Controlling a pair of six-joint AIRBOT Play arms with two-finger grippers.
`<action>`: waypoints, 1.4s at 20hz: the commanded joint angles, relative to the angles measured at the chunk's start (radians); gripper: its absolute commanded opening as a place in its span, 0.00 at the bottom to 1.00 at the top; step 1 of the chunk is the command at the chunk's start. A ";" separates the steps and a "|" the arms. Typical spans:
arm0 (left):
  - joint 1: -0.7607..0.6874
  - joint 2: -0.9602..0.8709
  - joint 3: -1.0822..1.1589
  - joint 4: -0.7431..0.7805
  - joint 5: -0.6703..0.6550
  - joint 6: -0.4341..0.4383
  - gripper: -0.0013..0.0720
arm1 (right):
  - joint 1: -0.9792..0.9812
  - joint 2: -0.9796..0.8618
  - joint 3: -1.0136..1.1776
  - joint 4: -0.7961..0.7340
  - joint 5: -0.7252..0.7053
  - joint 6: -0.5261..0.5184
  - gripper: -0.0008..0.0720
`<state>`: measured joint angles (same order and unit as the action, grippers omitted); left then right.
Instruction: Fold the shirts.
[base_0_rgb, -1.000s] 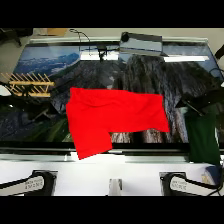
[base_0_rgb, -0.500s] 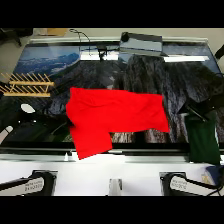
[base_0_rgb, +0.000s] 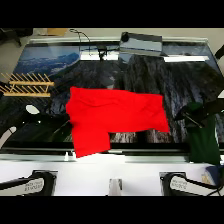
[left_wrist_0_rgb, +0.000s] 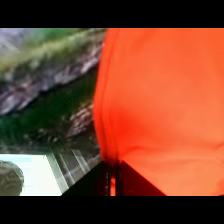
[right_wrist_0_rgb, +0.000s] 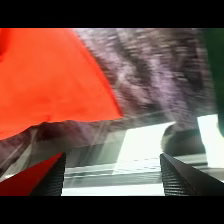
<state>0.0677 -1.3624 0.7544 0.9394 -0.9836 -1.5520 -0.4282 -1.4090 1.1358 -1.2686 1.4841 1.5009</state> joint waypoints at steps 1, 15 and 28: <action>0.002 0.024 0.000 0.011 0.008 0.035 0.06 | 0.000 -0.001 -0.079 0.034 -0.098 -0.031 0.87; 0.000 0.047 0.000 -0.003 0.003 0.048 0.06 | 0.212 -0.175 -0.124 0.064 -0.205 -0.061 0.72; 0.038 0.519 0.863 -0.012 0.140 0.167 0.06 | 0.232 0.423 0.540 0.090 -0.316 -0.163 0.05</action>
<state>0.0998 -0.9791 1.3170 0.9310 -0.9512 -1.4250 -0.1963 -1.1820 1.4746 -1.1698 1.2613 1.3590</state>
